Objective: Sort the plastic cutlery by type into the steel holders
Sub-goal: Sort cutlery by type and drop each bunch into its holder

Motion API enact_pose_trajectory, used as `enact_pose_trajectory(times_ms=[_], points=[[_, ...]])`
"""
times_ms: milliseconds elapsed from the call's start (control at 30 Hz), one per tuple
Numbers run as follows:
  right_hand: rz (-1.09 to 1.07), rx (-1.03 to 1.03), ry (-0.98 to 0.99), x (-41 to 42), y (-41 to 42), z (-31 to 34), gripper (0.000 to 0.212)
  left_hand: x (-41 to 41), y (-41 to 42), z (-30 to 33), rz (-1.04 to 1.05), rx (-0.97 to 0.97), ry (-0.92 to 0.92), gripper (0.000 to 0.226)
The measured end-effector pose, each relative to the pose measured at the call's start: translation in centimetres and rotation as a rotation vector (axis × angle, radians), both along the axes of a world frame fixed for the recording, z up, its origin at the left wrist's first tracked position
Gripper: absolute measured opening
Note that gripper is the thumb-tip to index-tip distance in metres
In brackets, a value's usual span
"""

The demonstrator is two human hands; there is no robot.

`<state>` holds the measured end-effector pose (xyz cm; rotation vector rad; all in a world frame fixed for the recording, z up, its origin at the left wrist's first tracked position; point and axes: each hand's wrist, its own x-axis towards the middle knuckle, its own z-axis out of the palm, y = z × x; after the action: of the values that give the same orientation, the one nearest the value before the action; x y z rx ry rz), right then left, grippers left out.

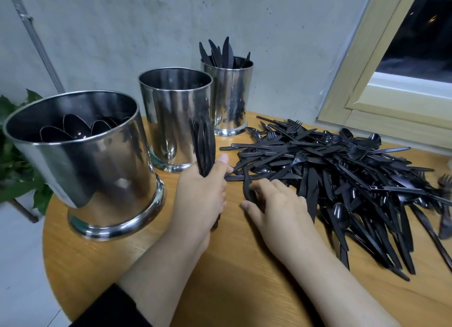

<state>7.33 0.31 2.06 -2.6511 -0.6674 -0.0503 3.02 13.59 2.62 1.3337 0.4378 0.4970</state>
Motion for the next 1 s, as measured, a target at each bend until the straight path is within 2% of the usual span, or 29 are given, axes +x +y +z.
enact_pose_trajectory(times_ms=[167,300,400,467,533,633,700,767,900,1000], points=[[0.006,0.111,-0.027,0.3,-0.2,0.1,0.021,0.0,0.0,0.0,0.021,0.042,0.025,0.029],[-0.021,0.410,-0.084,0.2,-1.9,1.6,0.015,-0.1,-0.2,0.5,0.075,0.137,0.007,0.025],[-0.023,0.643,-0.021,-0.3,-3.4,3.0,0.018,-0.5,0.0,0.5,0.150,0.398,-0.013,0.027],[-0.007,0.742,0.010,-0.5,-4.0,3.6,0.020,-0.8,-0.2,0.8,0.094,0.559,0.001,0.023],[0.016,0.794,0.008,-0.6,-4.5,3.8,0.021,-0.8,-0.6,0.7,-0.028,0.630,0.023,0.021],[0.022,0.863,-0.016,-0.1,-4.9,3.8,0.016,-0.8,-1.1,0.3,-0.222,0.622,0.076,0.022],[-0.069,0.899,-0.071,0.9,-5.9,3.7,0.010,-0.9,-1.1,0.0,-0.263,0.603,0.112,0.037],[-0.196,0.747,-0.118,2.0,-7.4,3.6,0.012,-0.8,-0.9,-0.1,-0.233,0.573,0.128,0.057],[-0.290,0.210,0.033,3.1,-8.9,2.6,0.031,-0.6,-0.9,0.1,-0.175,0.580,0.145,0.033],[-0.314,0.057,0.069,3.2,-8.2,2.2,0.035,-0.8,-1.4,-0.4,-0.285,0.630,0.185,0.024]])
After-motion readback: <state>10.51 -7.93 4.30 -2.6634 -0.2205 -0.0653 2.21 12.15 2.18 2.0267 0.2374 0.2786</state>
